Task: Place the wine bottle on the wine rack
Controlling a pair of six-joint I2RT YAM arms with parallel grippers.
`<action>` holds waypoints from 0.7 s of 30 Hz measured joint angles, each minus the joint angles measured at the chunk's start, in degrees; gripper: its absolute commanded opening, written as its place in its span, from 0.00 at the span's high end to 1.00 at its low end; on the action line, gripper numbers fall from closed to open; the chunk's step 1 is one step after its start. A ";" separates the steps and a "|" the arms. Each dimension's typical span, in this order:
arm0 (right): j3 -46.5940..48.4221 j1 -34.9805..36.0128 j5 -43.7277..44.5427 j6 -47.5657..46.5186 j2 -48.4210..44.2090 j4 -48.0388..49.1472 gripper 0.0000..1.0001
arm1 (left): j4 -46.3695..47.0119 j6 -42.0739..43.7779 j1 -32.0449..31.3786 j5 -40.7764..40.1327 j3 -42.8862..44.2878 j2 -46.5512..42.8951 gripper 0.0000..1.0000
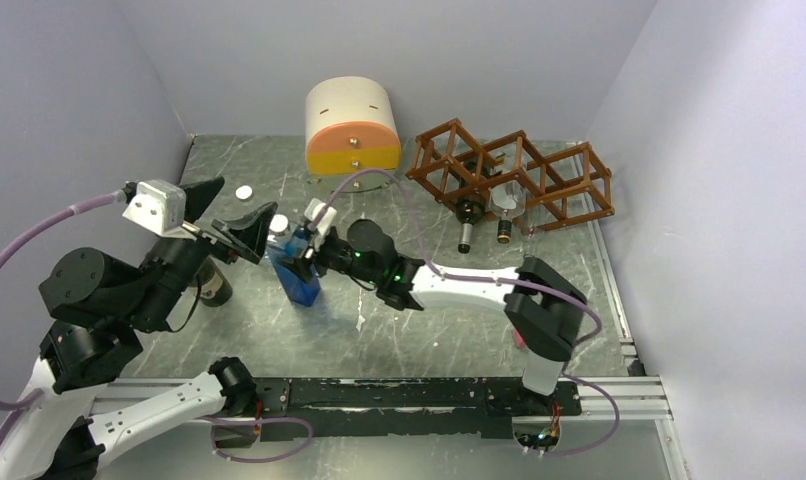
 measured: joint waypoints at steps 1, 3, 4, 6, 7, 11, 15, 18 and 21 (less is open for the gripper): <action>-2.01 0.00 0.90 -0.02 -1.81 -0.04 1.00 | 0.33 -0.02 0.00 0.04 -0.35 0.00 0.02; -5.86 0.00 2.75 -0.02 -5.31 -0.09 1.00 | 1.03 -0.13 0.00 0.20 -1.40 0.07 0.01; -7.80 0.00 4.09 -0.09 -7.10 -0.11 1.00 | 1.51 -0.35 0.00 0.20 -2.23 0.11 0.01; -10.62 0.00 6.86 -0.26 -10.14 -0.70 1.00 | 2.69 -0.87 0.00 0.04 -4.07 0.22 0.01; -11.43 0.00 8.00 -0.33 -11.17 -1.07 1.00 | 3.34 -1.16 0.00 -0.11 -5.03 0.33 0.01; -15.58 0.00 14.08 -0.85 -16.35 -2.60 1.00 | 6.64 -2.64 0.00 -0.98 -10.05 1.42 0.02; -19.34 0.00 20.79 -0.76 -21.92 -3.93 1.00 | 11.10 -5.22 0.00 -1.70 -15.74 2.73 0.02; -21.27 -0.02 26.38 -0.46 -26.62 -5.60 1.00 | 15.98 -7.08 0.00 -0.87 -21.64 2.67 0.02; -22.10 -0.07 31.17 0.02 -30.93 -7.19 1.00 | 20.02 -7.87 0.00 0.96 -25.14 3.45 0.00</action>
